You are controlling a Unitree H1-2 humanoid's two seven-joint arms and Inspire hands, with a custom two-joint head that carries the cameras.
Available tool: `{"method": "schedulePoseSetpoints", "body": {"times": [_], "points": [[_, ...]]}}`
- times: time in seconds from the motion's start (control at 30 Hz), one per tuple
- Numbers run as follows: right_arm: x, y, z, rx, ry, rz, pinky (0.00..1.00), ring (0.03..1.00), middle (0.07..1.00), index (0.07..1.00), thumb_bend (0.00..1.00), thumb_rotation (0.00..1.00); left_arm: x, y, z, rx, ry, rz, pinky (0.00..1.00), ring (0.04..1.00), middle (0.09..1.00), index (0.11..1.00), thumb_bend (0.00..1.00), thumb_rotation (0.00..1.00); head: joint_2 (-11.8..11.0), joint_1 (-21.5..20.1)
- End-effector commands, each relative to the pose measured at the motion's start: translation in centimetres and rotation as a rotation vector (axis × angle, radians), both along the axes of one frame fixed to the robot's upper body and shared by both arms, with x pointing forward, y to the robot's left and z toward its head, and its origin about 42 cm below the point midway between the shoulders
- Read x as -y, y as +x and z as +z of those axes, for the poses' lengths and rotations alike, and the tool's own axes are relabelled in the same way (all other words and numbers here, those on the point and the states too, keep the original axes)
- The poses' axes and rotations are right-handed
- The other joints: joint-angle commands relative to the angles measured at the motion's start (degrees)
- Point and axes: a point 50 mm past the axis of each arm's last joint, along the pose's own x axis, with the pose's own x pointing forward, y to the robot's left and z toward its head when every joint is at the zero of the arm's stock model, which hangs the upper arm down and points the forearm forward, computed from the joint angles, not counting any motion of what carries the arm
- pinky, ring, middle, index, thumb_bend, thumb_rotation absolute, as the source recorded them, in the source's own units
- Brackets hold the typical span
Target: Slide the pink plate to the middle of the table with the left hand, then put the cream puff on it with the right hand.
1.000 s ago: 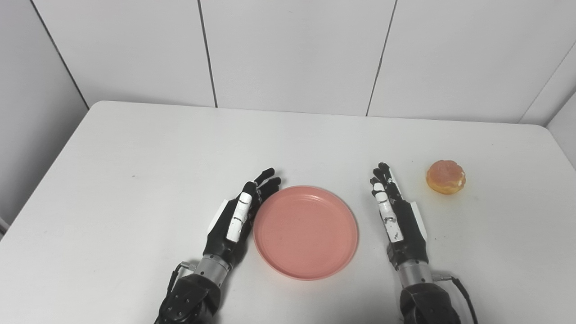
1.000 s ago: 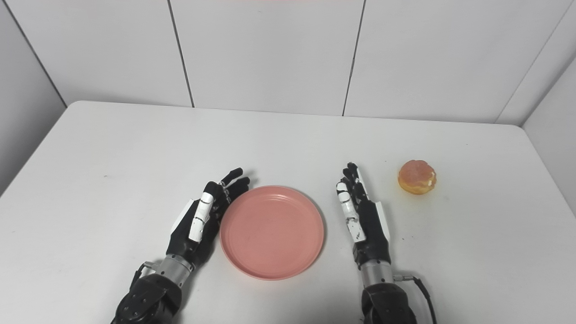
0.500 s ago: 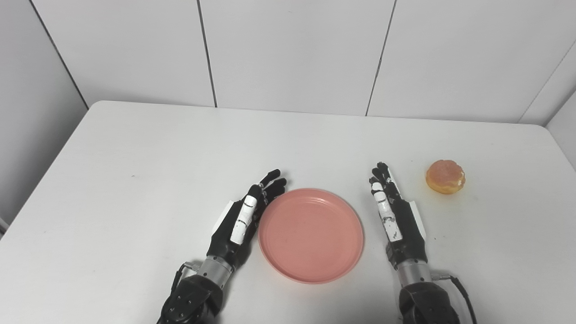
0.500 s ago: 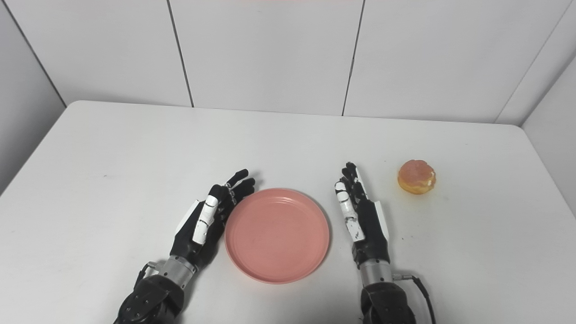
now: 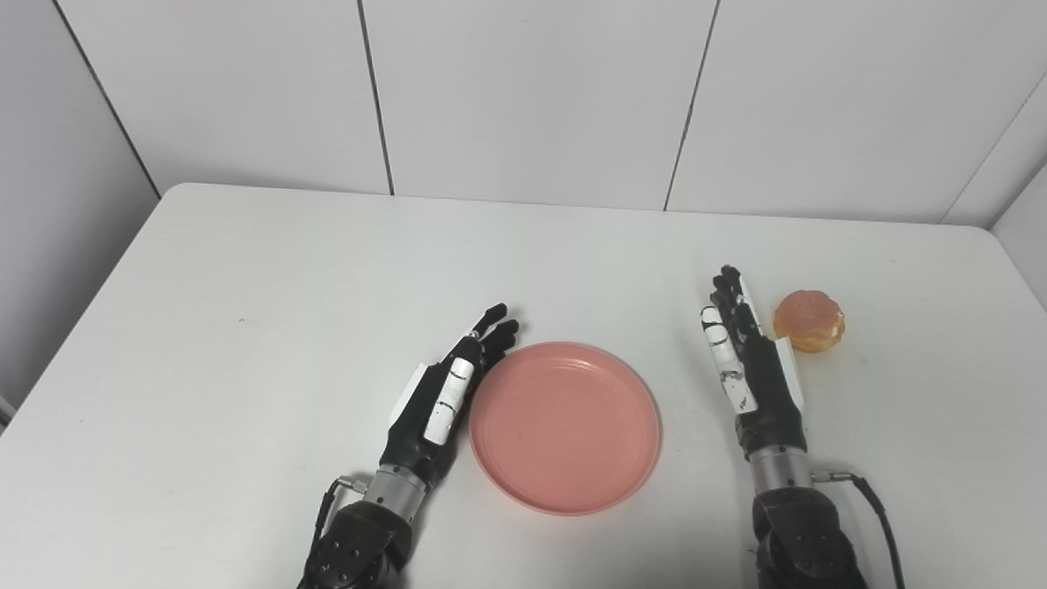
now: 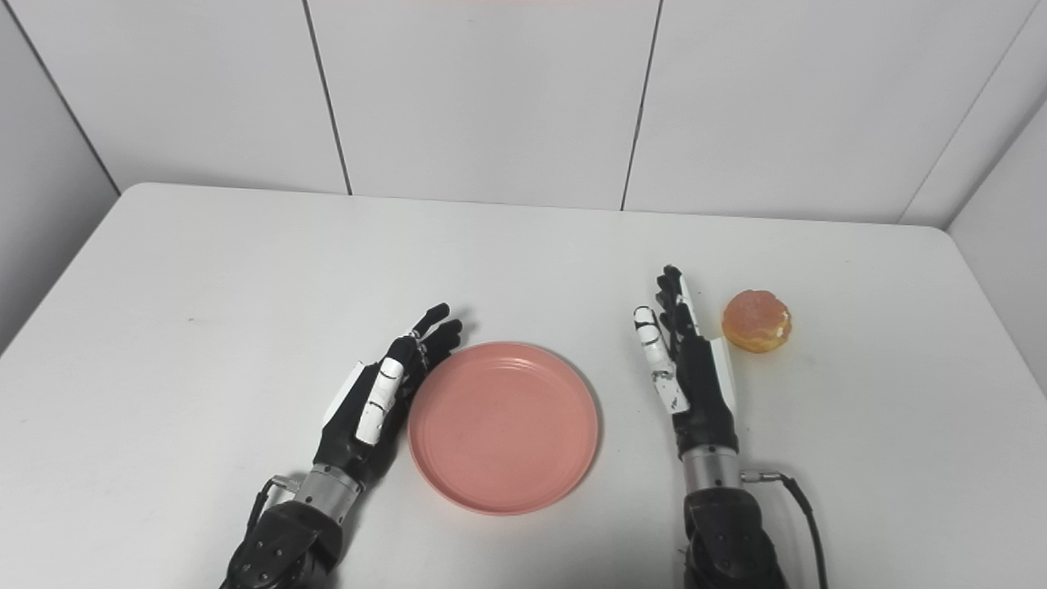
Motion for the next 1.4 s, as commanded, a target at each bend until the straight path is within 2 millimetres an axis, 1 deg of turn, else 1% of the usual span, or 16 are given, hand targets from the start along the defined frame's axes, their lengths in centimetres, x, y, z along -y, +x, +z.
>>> {"method": "schedulePoseSetpoints", "body": {"times": [0.0, 0.07, 0.17, 0.23, 0.3, 0.4, 0.47, 0.5, 0.57, 0.67, 0.8, 0.97, 1.07, 1.17, 1.23, 1.37], "points": [[0.7, 0.9, 2.8, 0.147, -0.032, -0.027, 0.98, 0.966, 0.973, 0.981, 0.59, 0.93, -0.1, 0.2, -0.7, -0.008, 0.021, 0.022, 0.94, 0.923, 0.912, 0.917, 0.66, 1.0, -0.17, -0.01], [1.4, 1.4, 3.3, 0.181, -0.074, -0.057, 0.97, 0.963, 0.972, 0.979, 0.59, 0.9, -0.1, 0.1, -0.6, -0.01, 0.03, 0.024, 0.94, 0.921, 0.91, 0.918, 0.65, 1.0, -0.17, -0.01], [2.3, 1.9, 3.9, 0.225, -0.115, -0.102, 0.96, 0.954, 0.965, 0.975, 0.61, 0.86, -0.2, 0.2, -0.6, -0.013, 0.039, 0.021, 0.94, 0.922, 0.913, 0.919, 0.64, 1.0, -0.26, -0.25], [3.0, 2.3, 4.6, 0.266, -0.149, -0.145, 0.91, 0.933, 0.951, 0.964, 0.59, 0.8, -0.2, 0.2, -0.6, -0.013, 0.044, 0.02, 0.94, 0.921, 0.912, 0.917, 0.64, 1.0, -0.26, -0.25], [3.6, 2.5, 5.1, 0.289, -0.178, -0.183, 0.89, 0.93, 0.949, 0.962, 0.6, 0.76, -0.2, 0.2, -0.5, -0.013, 0.045, 0.02, 0.93, 0.918, 0.91, 0.915, 0.63, 1.0, -0.26, -0.25], [4.6, 2.7, 6.0, 0.303, -0.238, -0.224, 0.88, 0.929, 0.953, 0.966, 0.6, 0.73, -0.2, 0.1, -0.6, -0.013, 0.046, 0.024, 0.93, 0.915, 0.908, 0.913, 0.62, 1.0, -0.15, -0.51], [5.5, 2.9, 6.6, 0.295, -0.287, -0.261, 0.91, 0.944, 0.97, 0.974, 0.61, 0.69, -0.3, 0.2, -0.6, -0.015, 0.05, 0.025, 0.92, 0.911, 0.904, 0.909, 0.62, 1.0, -0.09, -0.54], [5.8, 3.0, 6.8, 0.29, -0.302, -0.276, 0.94, 0.963, 0.985, 0.977, 0.62, 0.59, -0.3, 0.2, -0.7, -0.015, 0.052, 0.024, 0.92, 0.911, 0.905, 0.91, 0.62, 1.0, -0.09, -0.54], [6.5, 3.4, 7.0, 0.273, -0.325, -0.306, 0.94, 0.97, 0.988, 0.971, 0.64, 0.52, -0.3, 0.2, -0.6, -0.013, 0.051, 0.021, 0.92, 0.912, 0.906, 0.913, 0.61, 1.0, -0.09, -0.63], [7.7, 4.0, 7.4, 0.218, -0.38, -0.344, 0.9, 0.952, 0.976, 0.963, 0.66, 0.45, -0.3, 0.1, -0.5, -0.017, 0.051, 0.016, 0.92, 0.914, 0.909, 0.914, 0.61, 1.0, 0.17, -0.66], [8.8, 4.7, 7.4, 0.144, -0.471, -0.39, 0.84, 0.924, 0.953, 0.947, 0.7, 0.37, -0.4, 0.0, -0.4, -0.019, 0.047, 0.011, 0.92, 0.914, 0.907, 0.913, 0.62, 1.0, 0.3, -0.86], [9.7, 5.5, 6.9, 0.089, -0.554, -0.421, 0.82, 0.905, 0.94, 0.938, 0.74, 0.3, -0.5, 0.0, -0.4, -0.021, 0.037, 0.004, 0.92, 0.912, 0.908, 0.913, 0.62, 1.0, 0.44, -1.05], [10.0, 5.8, 6.5, 0.036, -0.587, -0.419, 0.84, 0.93, 0.953, 0.964, 0.73, 0.31, -0.5, 0.0, -0.3, -0.024, 0.031, 0.003, 0.92, 0.914, 0.909, 0.911, 0.61, 1.0, 0.47, -1.03], [10.2, 6.1, 6.1, 0.0, -0.622, -0.414, 0.85, 0.933, 0.945, 0.963, 0.73, 0.31, -0.5, 0.0, -0.3, -0.023, 0.026, -0.002, 0.93, 0.916, 0.91, 0.911, 0.61, 1.0, 0.68, -0.99], [10.3, 6.3, 5.8, -0.025, -0.639, -0.412, 0.83, 0.925, 0.937, 0.959, 0.75, 0.3, -0.5, 0.0, -0.4, -0.025, 0.028, -0.003, 0.93, 0.916, 0.91, 0.912, 0.62, 1.0, 0.71, -1.09], [10.5, 6.7, 5.0, -0.071, -0.658, -0.386, 0.81, 0.916, 0.938, 0.961, 0.74, 0.27, -0.6, 0.0, -0.3, -0.021, 0.027, -0.006, 0.93, 0.918, 0.914, 0.917, 0.61, 1.0, 0.75, -1.26]]}}
